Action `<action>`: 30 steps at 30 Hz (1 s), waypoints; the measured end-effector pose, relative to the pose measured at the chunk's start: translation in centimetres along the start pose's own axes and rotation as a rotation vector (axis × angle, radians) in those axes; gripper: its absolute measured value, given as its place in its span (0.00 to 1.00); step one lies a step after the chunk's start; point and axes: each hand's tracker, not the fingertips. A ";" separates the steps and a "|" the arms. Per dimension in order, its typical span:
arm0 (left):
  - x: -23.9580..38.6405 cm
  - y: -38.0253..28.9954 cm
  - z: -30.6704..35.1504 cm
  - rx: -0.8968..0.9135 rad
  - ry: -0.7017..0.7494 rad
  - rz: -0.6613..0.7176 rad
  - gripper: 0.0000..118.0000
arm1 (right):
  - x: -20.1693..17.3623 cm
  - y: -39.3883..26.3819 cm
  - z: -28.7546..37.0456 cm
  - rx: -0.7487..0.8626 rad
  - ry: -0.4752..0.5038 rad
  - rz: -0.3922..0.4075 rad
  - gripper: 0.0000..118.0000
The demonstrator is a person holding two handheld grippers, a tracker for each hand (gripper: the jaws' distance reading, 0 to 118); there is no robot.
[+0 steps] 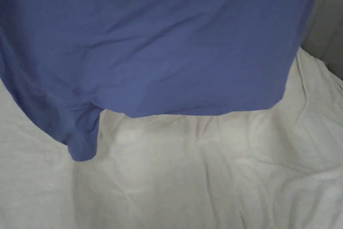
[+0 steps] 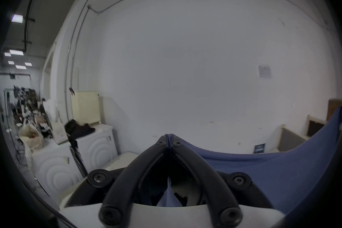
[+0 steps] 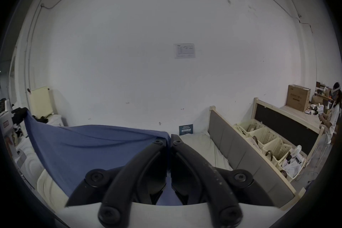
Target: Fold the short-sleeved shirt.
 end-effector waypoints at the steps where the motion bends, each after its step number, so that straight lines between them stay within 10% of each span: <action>1: 0.9 0.1 -0.9 0.011 0.026 -0.014 0.00 | -0.6 0.4 -1.3 -0.002 -0.023 0.011 0.05; 19: 9.0 0.2 -15.2 0.225 0.156 0.010 0.01 | -2.1 5.0 -17.2 0.124 -0.129 -0.153 0.05; 30: 9.3 -12.6 -16.5 -0.051 0.061 0.007 0.01 | -2.1 -6.6 -22.8 -0.114 -0.134 -0.058 0.05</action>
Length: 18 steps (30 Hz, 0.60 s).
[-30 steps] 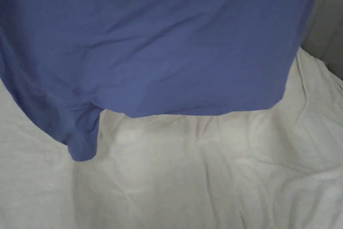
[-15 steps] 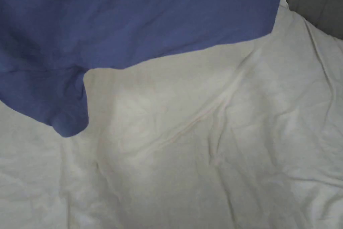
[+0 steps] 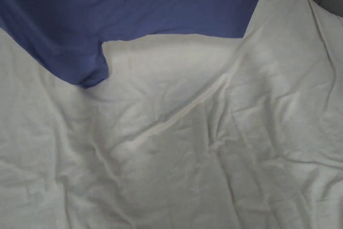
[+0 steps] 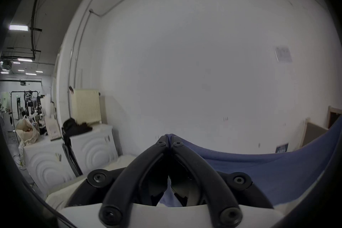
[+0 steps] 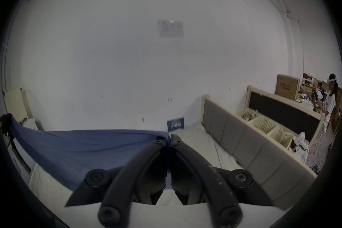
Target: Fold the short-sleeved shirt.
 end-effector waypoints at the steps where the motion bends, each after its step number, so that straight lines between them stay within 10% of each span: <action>1: -0.2 -1.6 0.4 -0.017 -0.009 0.004 0.01 | 0.3 -1.7 -0.2 -0.019 0.004 0.002 0.05; 18: -6.5 -30.7 20.0 -0.504 -0.056 -0.027 0.01 | 9.6 -36.5 6.6 -0.483 0.094 0.042 0.05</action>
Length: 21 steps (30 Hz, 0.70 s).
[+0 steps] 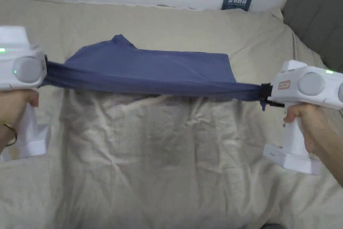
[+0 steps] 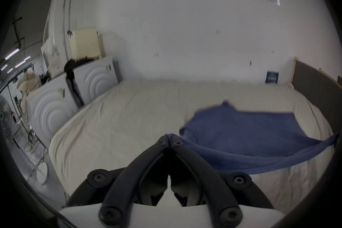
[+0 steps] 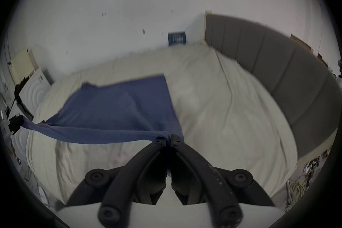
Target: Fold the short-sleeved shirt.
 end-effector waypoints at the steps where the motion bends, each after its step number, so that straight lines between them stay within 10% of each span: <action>1: -0.4 -1.9 0.3 -0.030 0.000 0.012 0.01 | 0.3 -2.1 -0.3 -0.028 0.008 -0.013 0.05; 10: -2.7 -14.1 4.4 -0.163 -0.016 -0.020 0.01 | 1.9 -14.2 -0.4 -0.163 0.013 0.041 0.05; 14: -4.5 -16.0 7.1 -0.170 -0.034 0.077 0.01 | 3.1 -17.0 0.8 -0.156 -0.046 0.192 0.05; 21: -4.4 -19.2 10.3 -0.215 -0.016 -0.054 0.01 | 3.9 -20.0 3.8 -0.161 -0.029 0.166 0.05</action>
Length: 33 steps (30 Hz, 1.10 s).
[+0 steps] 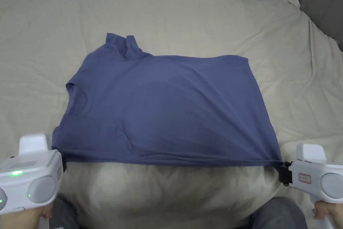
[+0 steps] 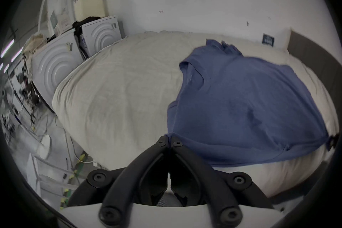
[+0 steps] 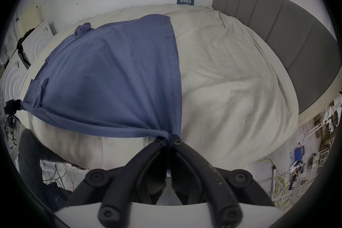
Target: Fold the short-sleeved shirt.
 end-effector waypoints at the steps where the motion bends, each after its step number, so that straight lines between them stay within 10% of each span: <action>1: 0.1 -0.3 0.2 -0.005 -0.004 -0.002 0.01 | 0.2 -0.3 0.1 -0.003 0.012 -0.021 0.05; 7: -0.3 0.3 0.7 -0.030 -0.007 0.029 0.08 | 0.4 -1.5 0.6 -0.023 0.034 -0.068 0.08; 9: -0.7 0.7 1.0 -0.048 0.010 0.041 0.23 | 0.4 -1.2 0.7 -0.074 0.026 -0.097 0.37; 11: -1.6 0.9 1.7 -0.010 -0.004 0.089 0.49 | 0.5 -0.9 1.6 -0.044 0.033 -0.102 0.86; 13: -2.4 1.8 2.8 0.053 0.006 0.128 0.95 | 0.4 -0.3 3.4 0.045 0.034 -0.102 0.99; 14: -2.6 2.1 3.3 0.073 0.004 0.123 1.00 | 0.2 0.1 4.4 0.088 0.037 -0.095 0.99; 27: 2.7 6.6 8.3 0.471 -0.074 -0.026 0.99 | -5.3 4.8 12.9 0.625 0.075 -0.047 0.89; 29: 3.3 6.7 8.7 0.487 -0.083 -0.031 0.77 | -6.0 4.9 13.2 0.635 0.084 -0.055 0.52; 31: 3.4 6.8 8.7 0.491 -0.099 -0.029 0.28 | -6.3 4.8 13.3 0.653 0.103 -0.062 0.19; 33: 3.5 6.9 8.6 0.465 -0.148 -0.029 0.06 | -6.7 4.7 13.6 0.668 0.111 -0.047 0.05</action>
